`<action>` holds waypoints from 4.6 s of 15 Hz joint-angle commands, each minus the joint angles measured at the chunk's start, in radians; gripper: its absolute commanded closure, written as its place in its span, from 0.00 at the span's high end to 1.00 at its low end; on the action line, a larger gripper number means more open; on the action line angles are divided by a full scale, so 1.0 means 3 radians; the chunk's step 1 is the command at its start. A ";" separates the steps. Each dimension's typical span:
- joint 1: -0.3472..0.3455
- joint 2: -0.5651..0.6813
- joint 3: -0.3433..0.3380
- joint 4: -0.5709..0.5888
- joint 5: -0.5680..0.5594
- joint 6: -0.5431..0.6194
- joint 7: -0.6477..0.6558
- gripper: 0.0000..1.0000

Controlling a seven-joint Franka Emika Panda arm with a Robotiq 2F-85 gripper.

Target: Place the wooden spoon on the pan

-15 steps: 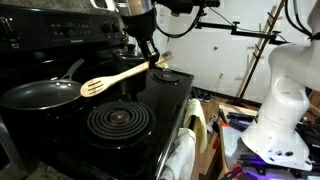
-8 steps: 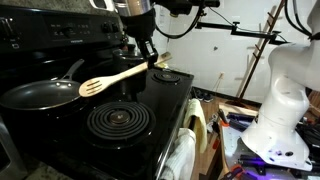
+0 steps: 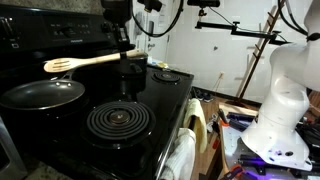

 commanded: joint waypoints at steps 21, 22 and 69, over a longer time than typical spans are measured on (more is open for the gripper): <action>0.0077 0.1224 -0.0119 0.1652 -0.0216 -0.1191 -0.1325 0.09; 0.0063 0.1259 -0.0107 0.1676 -0.0185 -0.1175 -0.1338 0.09; 0.0318 0.1648 -0.0137 0.2282 -0.0080 -0.0956 -0.0908 1.00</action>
